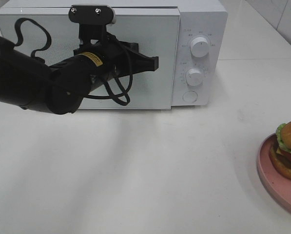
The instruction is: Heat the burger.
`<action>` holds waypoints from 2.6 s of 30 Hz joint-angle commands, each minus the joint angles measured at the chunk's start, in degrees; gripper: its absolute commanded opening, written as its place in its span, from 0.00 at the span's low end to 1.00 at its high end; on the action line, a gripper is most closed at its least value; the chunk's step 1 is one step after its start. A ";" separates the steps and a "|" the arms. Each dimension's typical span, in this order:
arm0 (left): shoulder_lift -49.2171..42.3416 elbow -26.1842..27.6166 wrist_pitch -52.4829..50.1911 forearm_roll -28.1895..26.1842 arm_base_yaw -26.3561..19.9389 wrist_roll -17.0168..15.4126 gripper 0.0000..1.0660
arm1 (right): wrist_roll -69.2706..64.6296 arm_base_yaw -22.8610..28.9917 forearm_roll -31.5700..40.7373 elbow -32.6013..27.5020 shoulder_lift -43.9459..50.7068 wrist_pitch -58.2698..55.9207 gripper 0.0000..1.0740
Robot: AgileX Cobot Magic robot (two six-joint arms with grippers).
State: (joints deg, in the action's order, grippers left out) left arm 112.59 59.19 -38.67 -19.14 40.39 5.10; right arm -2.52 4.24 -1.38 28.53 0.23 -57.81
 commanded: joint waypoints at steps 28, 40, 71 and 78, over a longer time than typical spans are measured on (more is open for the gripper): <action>-7.79 5.56 35.70 -3.15 0.17 4.18 0.06 | 0.69 -0.17 -0.17 -0.06 1.49 0.80 0.71; -13.75 5.56 69.56 1.83 0.00 3.90 0.92 | 0.69 -0.17 -0.17 -0.06 1.49 0.80 0.71; -39.08 -2.23 105.25 9.97 -34.89 -1.83 0.92 | 0.69 -0.17 -0.17 -0.06 1.49 0.80 0.71; -49.73 -13.01 105.20 9.97 -41.88 -1.43 0.92 | 0.69 -0.17 -0.17 -0.06 1.49 0.80 0.71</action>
State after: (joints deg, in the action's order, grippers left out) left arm 63.20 46.70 66.52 -8.82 -1.09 3.32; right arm -2.52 4.24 -1.38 28.53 0.23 -57.81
